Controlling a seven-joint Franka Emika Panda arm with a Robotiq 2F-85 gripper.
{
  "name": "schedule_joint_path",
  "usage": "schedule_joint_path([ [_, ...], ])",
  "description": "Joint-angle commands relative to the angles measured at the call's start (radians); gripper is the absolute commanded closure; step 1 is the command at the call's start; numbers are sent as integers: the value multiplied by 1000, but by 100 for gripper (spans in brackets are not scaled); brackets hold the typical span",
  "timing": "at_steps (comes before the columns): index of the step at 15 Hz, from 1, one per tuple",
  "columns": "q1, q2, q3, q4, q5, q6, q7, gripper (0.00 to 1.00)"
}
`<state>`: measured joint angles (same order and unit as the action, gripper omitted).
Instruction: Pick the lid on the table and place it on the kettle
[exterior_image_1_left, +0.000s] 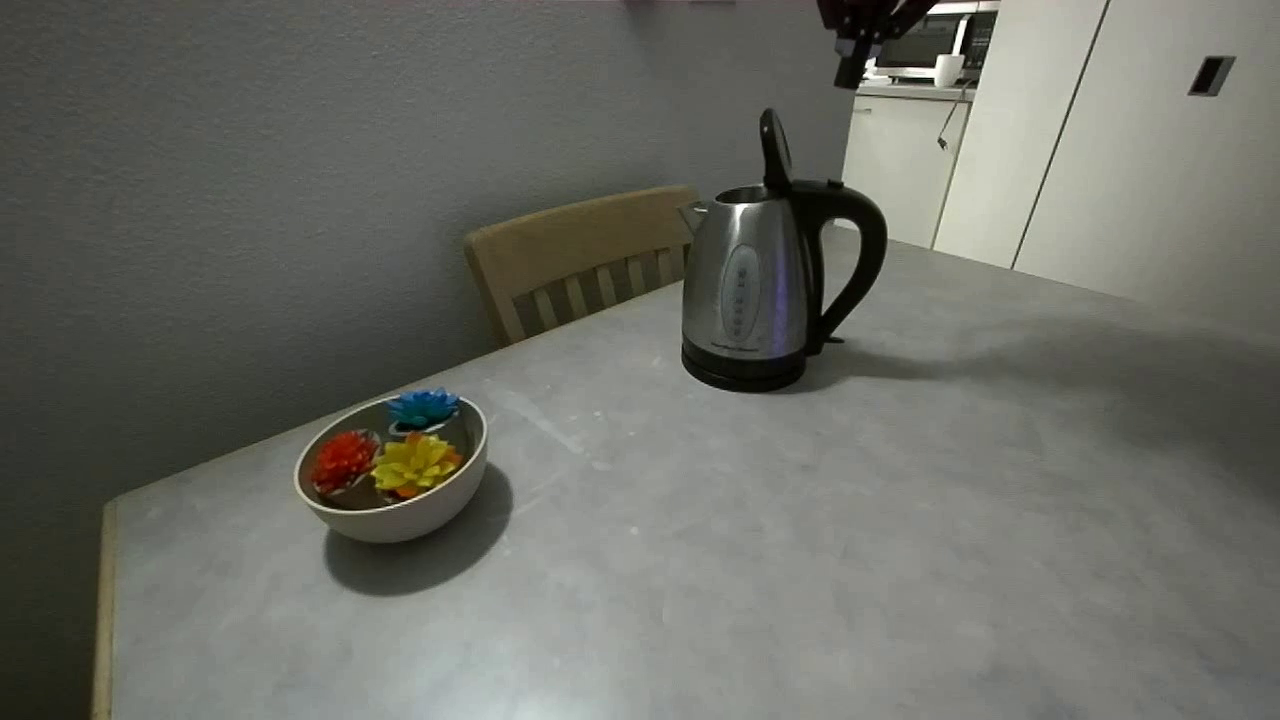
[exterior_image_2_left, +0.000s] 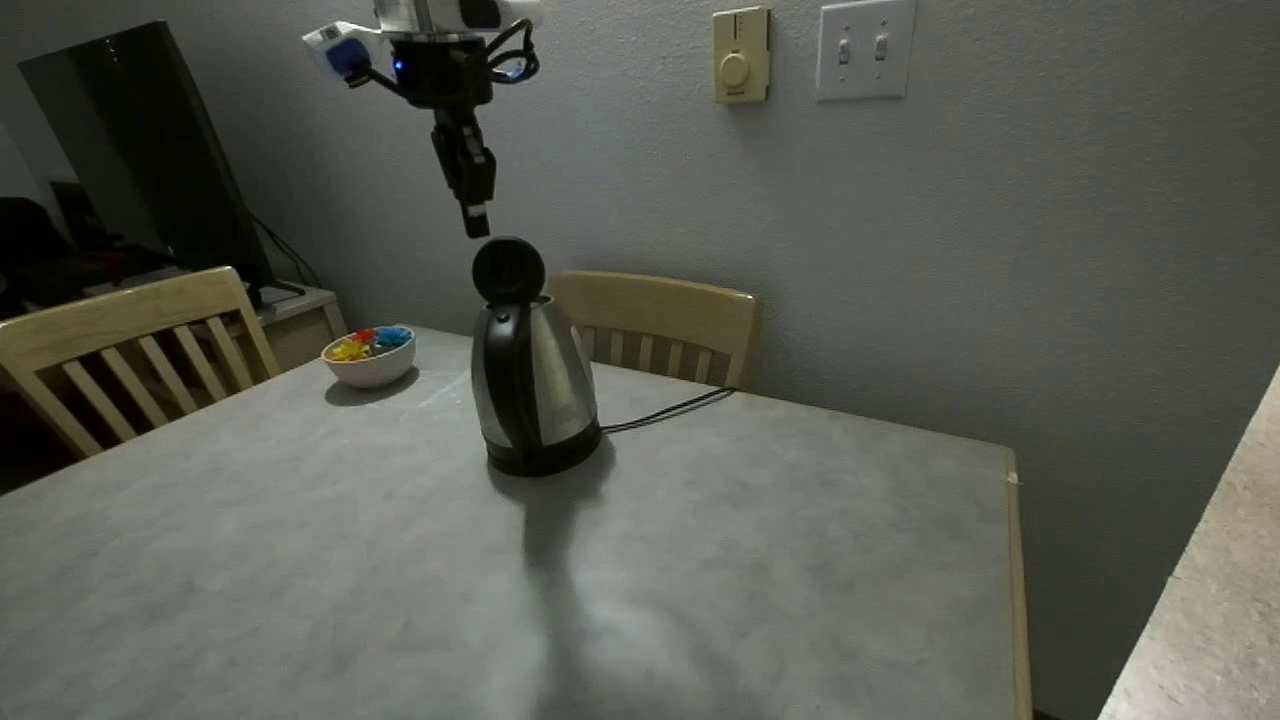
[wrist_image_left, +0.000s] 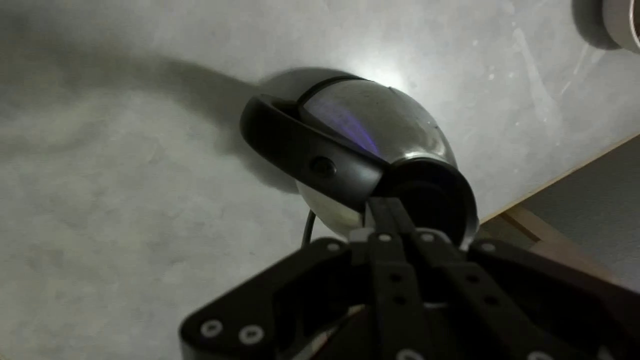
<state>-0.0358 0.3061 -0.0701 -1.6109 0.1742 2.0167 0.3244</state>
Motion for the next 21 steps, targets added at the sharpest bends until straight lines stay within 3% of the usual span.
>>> schedule_joint_path([
  [1,-27,106,18,98,84,1,-47,100],
  [10,-26,314,41,303,104,-9,-82,100],
  [15,-17,369,52,357,88,-29,-80,100],
  [21,-9,477,5,433,35,-149,36,100],
])
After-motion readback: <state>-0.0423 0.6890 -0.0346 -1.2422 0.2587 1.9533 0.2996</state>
